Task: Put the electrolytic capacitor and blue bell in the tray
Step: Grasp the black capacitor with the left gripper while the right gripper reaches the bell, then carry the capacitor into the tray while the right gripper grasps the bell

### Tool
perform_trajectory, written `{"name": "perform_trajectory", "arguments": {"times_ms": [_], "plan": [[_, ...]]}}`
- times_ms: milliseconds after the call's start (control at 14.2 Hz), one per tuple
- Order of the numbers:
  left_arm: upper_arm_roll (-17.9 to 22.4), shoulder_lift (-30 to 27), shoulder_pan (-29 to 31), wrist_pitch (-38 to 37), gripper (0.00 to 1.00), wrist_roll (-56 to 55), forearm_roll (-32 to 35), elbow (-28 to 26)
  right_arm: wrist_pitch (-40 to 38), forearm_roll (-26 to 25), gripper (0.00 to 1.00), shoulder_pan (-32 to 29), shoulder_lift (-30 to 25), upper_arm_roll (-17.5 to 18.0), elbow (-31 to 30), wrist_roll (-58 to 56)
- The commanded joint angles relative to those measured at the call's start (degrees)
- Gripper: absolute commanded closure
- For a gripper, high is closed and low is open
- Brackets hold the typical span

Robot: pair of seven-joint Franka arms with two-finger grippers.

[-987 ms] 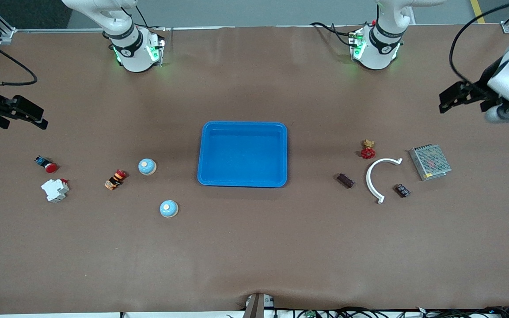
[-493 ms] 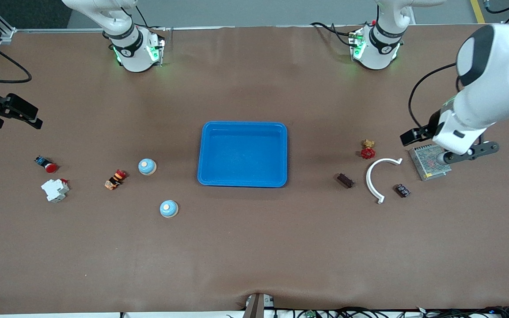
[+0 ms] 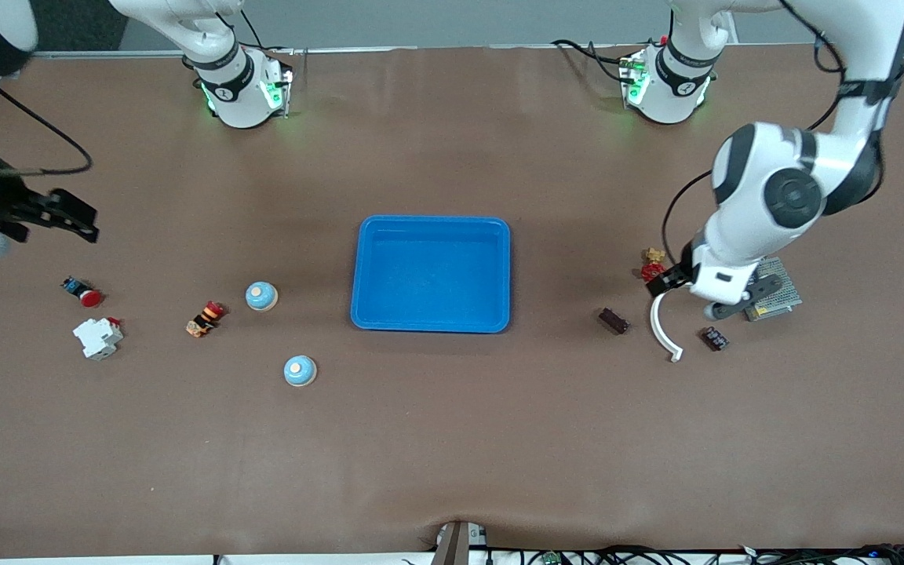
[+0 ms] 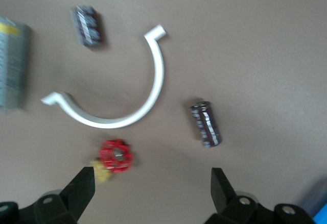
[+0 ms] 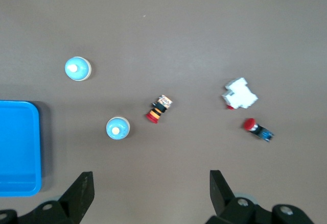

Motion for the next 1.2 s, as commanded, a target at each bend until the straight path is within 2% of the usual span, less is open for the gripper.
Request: {"name": "perform_trajectory", "arguments": {"times_ms": [0, 141, 423, 634, 705, 775, 916, 1128], "plan": [[-0.4, 6.2, -0.9, 6.2, 0.0, -6.1, 0.0, 0.9, 9.2, -1.2, 0.0, 3.5, -0.1, 0.0, -9.4, 5.6], [-0.4, 9.4, -2.1, 10.7, 0.07, -10.2, 0.0, 1.0, 13.3, -1.2, 0.0, 5.3, 2.4, 0.0, -11.5, 10.4], [-0.3, 14.7, -2.5, 17.2, 0.32, -14.7, 0.1, 1.5, 20.0, -1.2, 0.0, 9.4, 8.9, 0.0, -11.6, 18.2], [-0.3, 17.0, -2.7, 20.2, 0.39, -17.3, 0.3, 2.4, 26.4, -1.2, 0.0, 10.0, 13.8, 0.0, -11.2, 20.5], [-0.3, 17.6, -2.8, 20.2, 0.45, -17.5, 0.3, 3.1, 27.9, -1.1, 0.0, 10.1, 15.1, 0.0, -11.0, 20.9], [-0.3, 17.9, -2.9, 20.1, 0.56, -17.5, 0.3, 3.3, 29.0, -1.0, 0.0, 10.0, 16.2, 0.0, -10.5, 21.1], [-0.2, 17.8, -3.5, 20.1, 1.0, -17.5, 0.4, 3.5, 31.0, 1.4, 0.0, 10.2, 20.1, 0.0, -8.0, 21.2], [-0.3, 14.5, -5.1, 18.0, 1.0, -18.0, 0.4, 3.5, 34.7, 5.8, 0.0, 11.0, 26.1, 0.0, -5.2, 21.2]]}}
